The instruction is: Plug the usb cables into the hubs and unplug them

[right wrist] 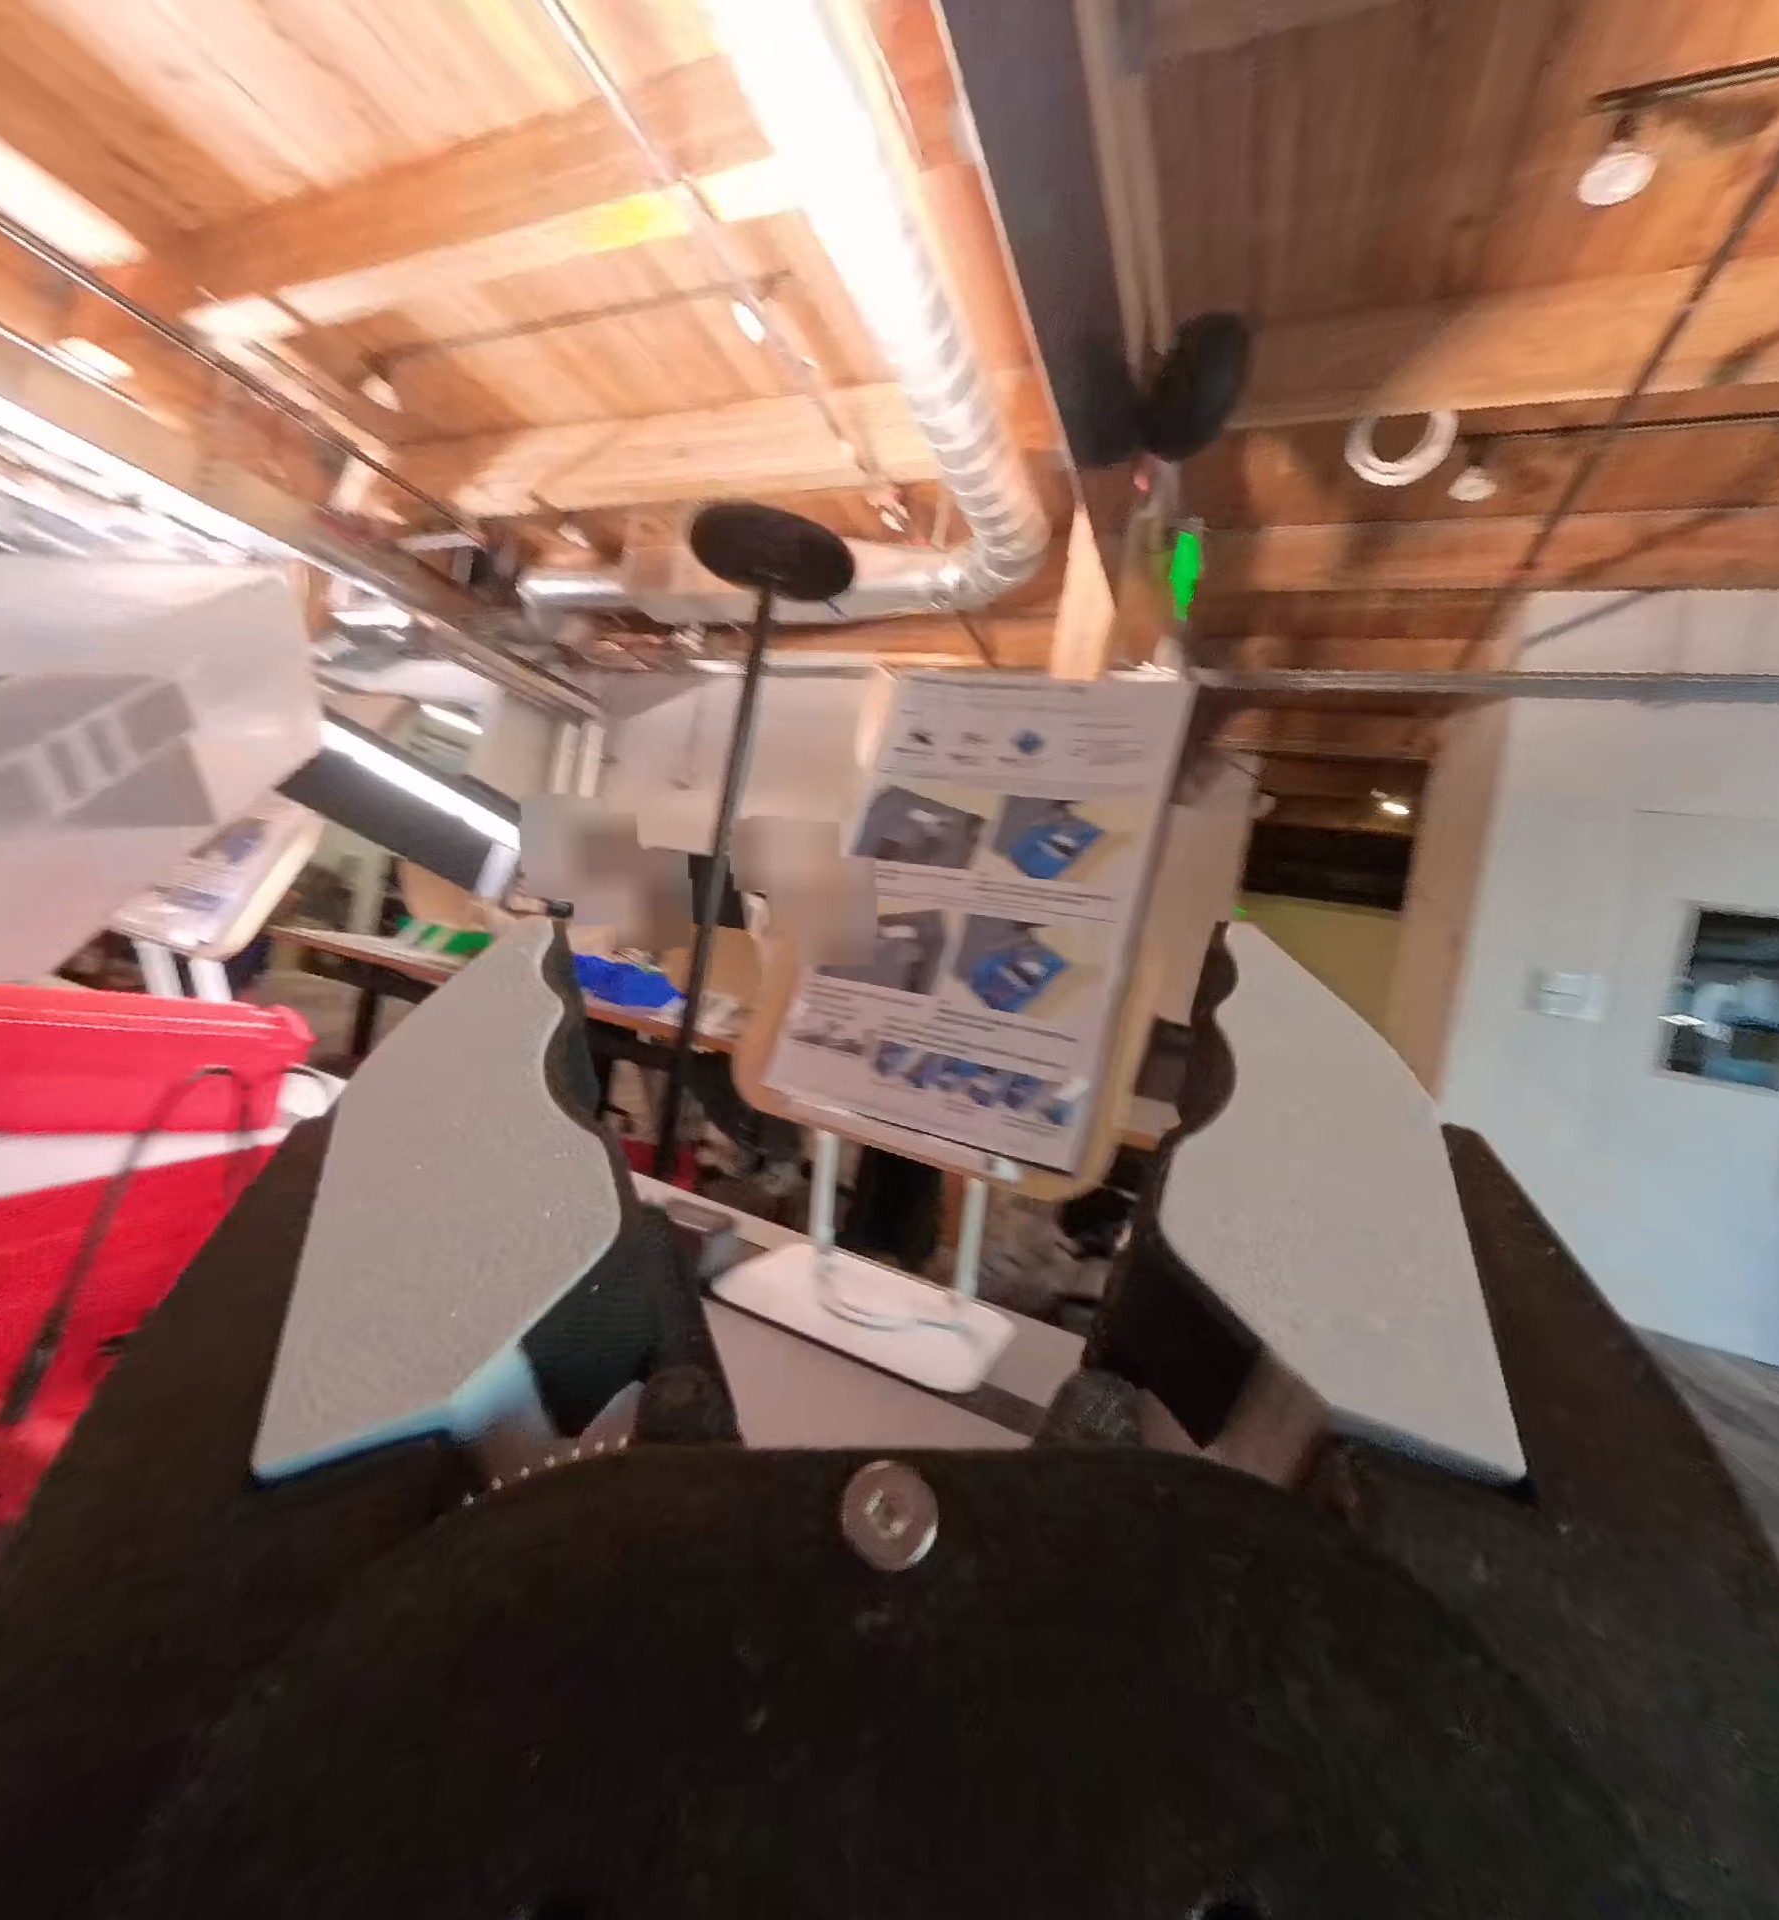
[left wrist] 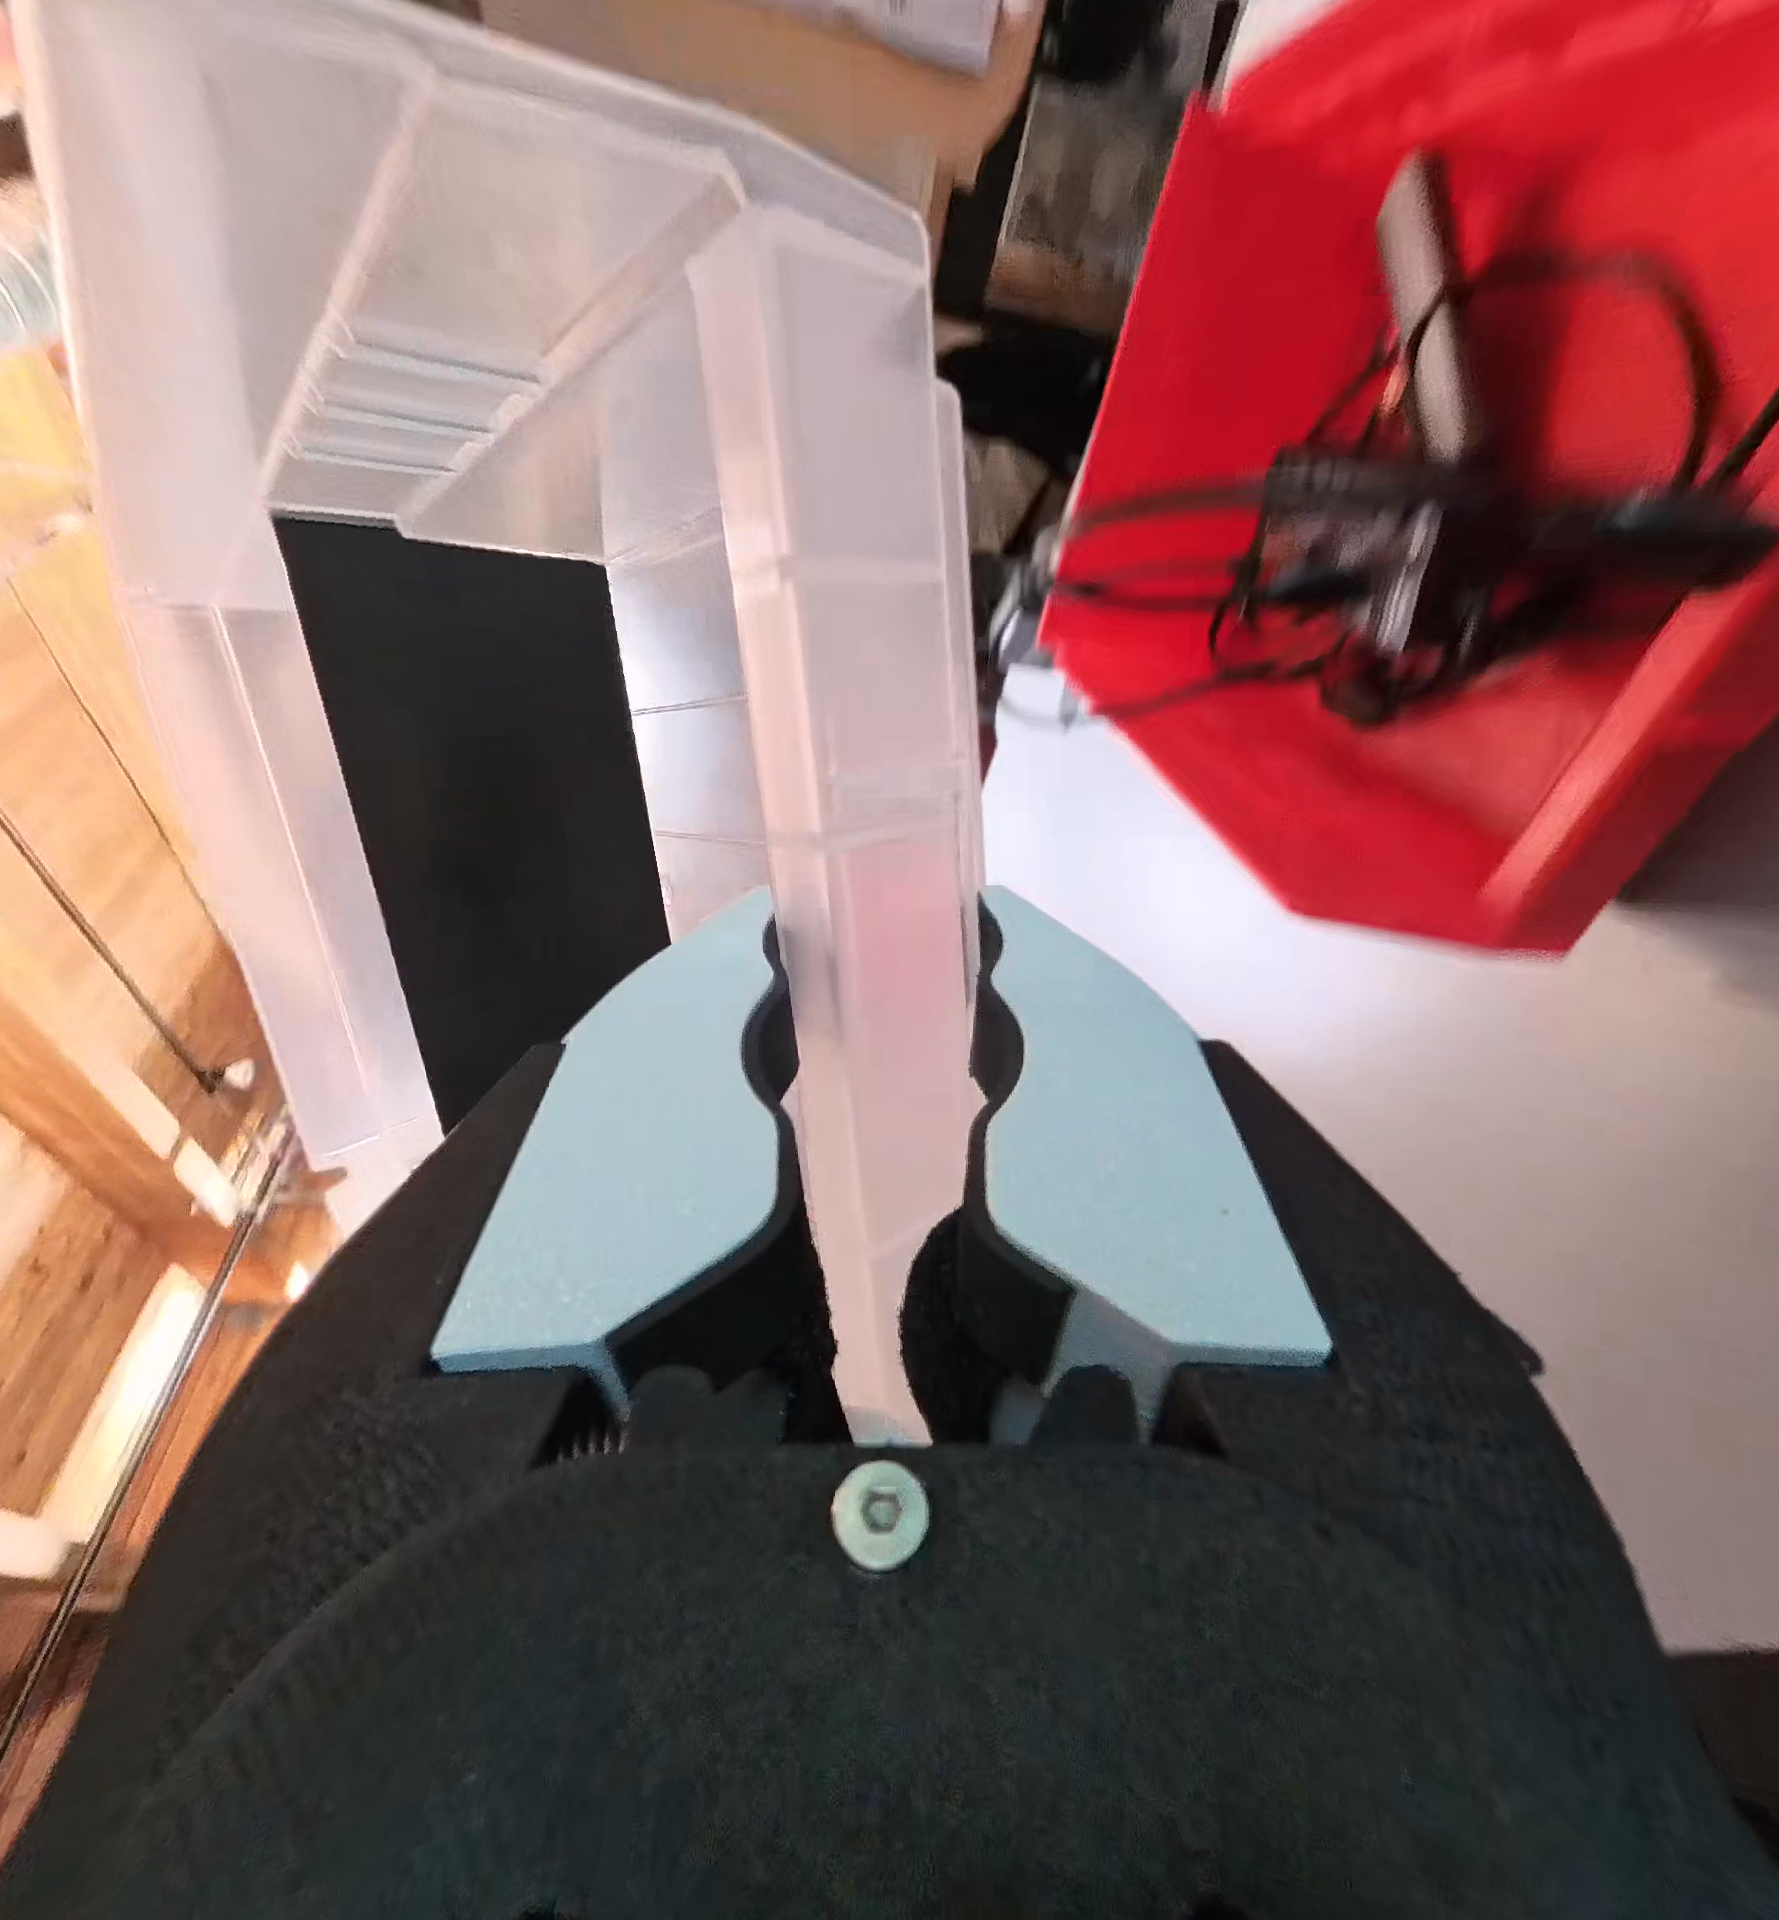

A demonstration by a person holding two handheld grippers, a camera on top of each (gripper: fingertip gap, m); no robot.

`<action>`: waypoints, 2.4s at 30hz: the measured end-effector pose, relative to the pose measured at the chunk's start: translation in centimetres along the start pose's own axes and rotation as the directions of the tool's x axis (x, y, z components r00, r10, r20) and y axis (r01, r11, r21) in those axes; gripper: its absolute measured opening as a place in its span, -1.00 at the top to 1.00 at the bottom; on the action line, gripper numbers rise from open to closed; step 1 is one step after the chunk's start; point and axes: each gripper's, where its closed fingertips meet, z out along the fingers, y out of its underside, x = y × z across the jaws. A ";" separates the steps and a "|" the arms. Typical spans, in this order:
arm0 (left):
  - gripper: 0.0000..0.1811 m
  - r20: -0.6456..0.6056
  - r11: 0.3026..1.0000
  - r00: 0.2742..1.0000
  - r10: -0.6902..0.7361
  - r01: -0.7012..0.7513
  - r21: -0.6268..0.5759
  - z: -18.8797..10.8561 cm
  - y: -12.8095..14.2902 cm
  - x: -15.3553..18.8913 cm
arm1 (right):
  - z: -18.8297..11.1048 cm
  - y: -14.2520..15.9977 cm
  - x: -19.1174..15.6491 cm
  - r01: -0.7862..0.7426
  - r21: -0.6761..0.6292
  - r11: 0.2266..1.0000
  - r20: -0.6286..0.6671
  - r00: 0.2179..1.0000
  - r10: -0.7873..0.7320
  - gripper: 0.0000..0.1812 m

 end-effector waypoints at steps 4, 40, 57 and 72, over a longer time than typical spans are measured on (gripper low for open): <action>0.67 -0.058 0.986 0.998 0.036 -0.026 0.162 -0.2 -8.5 1.2 | -2.9 -3.1 6.0 0.087 -0.064 0.994 -0.129 0.987 -0.095 -0.21; 0.11 -0.740 0.794 0.657 0.144 0.370 0.483 -4.0 -36.8 21.7 | -9.3 -5.0 8.0 0.047 -0.335 0.941 -0.008 0.999 -0.052 0.48; 0.61 -0.540 0.847 0.795 -0.276 0.467 0.255 3.0 -9.8 16.3 | -7.7 23.3 -5.9 0.487 -0.768 0.415 0.580 0.804 0.131 0.31; 0.53 -0.616 0.955 0.745 -0.255 0.295 -0.038 8.3 -5.1 21.6 | -10.7 28.5 0.3 0.537 -0.833 0.134 0.540 0.841 -0.020 0.50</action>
